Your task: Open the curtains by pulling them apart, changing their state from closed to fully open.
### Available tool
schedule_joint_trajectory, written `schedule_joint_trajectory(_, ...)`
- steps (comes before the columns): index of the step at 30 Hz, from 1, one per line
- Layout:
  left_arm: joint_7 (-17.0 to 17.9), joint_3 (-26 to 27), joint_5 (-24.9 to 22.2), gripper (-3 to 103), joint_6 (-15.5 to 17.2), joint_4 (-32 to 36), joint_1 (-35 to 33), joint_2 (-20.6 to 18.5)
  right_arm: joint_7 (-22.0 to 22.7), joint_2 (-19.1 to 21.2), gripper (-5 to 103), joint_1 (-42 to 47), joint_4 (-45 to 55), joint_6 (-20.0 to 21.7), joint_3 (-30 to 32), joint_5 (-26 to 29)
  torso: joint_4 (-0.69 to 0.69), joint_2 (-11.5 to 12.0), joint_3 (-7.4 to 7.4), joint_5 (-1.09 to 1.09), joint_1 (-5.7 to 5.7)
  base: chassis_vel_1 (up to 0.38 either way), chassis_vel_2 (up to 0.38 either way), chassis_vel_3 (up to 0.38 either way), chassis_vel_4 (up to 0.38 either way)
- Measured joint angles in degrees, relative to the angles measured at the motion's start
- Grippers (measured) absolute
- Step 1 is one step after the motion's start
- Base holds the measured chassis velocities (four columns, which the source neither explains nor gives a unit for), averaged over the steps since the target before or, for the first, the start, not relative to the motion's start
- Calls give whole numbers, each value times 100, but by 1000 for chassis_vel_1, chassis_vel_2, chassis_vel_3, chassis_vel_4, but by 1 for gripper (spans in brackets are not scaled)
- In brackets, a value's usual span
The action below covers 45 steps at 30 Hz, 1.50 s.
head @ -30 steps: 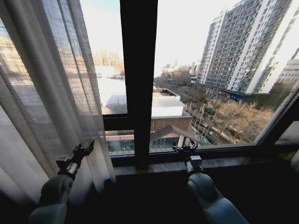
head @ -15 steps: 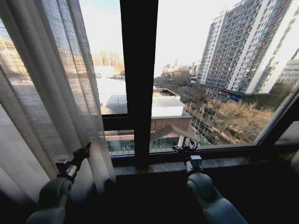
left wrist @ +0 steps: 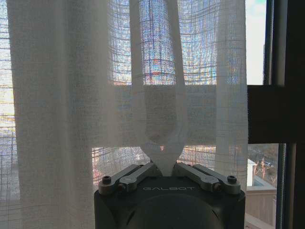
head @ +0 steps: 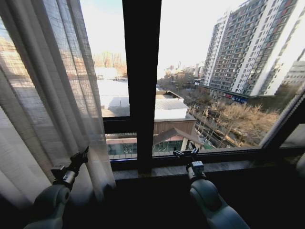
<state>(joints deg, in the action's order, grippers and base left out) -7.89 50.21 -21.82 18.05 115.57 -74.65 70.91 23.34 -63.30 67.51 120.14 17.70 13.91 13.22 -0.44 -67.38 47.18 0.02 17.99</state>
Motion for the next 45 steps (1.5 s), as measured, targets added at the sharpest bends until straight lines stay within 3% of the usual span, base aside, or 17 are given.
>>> schedule_joint_trajectory(8, 121, 215, 38, 0, 49, 697, -611, 359, -80, -3, 100, 361, 327, -29, -47, -167, 1, -1, 0, 0, -1, 69, 51, -60, -53)
schedule_joint_trajectory(18, 135, 230, 178, 0, 32, 1116, -868, 617, -207, -15, 100, 644, 573, -141, -97, -440, 1, 0, 0, -2, -1, 225, 217, -225, -218)
schedule_joint_trajectory(45, 137, 285, 301, 0, -9, 1467, -1110, 901, -218, 52, 100, 682, 785, -174, -214, -424, 0, 0, 0, -1, 0, 339, 346, -351, -351)
